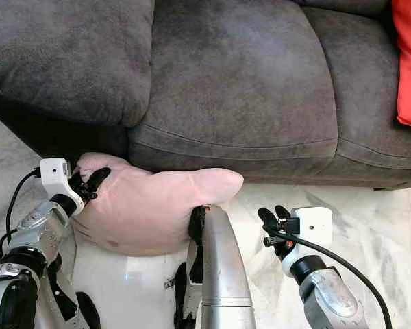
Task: Move the pillow to the sofa from floor
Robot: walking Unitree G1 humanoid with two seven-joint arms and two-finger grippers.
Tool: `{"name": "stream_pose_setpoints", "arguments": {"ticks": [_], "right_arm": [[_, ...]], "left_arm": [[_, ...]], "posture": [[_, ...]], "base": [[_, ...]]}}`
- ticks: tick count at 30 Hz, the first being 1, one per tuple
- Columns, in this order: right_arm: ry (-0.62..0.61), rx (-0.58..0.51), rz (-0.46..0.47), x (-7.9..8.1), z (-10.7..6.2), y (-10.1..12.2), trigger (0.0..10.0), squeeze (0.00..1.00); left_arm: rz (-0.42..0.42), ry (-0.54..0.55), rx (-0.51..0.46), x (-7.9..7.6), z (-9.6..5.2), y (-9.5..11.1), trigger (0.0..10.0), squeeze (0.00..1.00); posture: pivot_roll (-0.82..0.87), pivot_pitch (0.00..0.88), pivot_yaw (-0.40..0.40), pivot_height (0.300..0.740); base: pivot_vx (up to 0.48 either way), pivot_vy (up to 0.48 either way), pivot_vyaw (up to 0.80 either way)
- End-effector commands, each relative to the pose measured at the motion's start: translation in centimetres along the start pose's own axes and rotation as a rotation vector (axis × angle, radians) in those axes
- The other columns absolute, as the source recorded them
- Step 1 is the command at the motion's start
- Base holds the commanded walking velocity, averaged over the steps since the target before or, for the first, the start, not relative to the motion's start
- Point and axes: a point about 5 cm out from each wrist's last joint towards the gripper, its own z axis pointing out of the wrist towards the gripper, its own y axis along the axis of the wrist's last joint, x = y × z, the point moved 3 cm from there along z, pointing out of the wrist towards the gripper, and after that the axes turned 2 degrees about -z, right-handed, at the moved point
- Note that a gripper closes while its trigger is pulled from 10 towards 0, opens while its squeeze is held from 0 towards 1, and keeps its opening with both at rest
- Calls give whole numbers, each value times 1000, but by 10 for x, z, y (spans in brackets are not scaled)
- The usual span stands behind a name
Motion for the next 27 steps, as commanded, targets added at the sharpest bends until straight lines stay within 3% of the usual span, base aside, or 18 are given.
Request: {"name": "stream_pose_setpoints", "arguments": {"ticks": [1, 27], "right_arm": [[-34, 31, -3, -9, -6, -5, 10000, 0], [-42, 26, 16, -4, -3, -9, 10000, 0]], "left_arm": [[-8, 4, 42, 1, -3, -11, 0, 0], [13, -16, 40, 1, -3, -10, 0, 0]], "posture": [[-156, 341, -306, 427], [-132, 347, -278, 427]], "base": [[0, 0, 0], [0, 0, 0]]}}
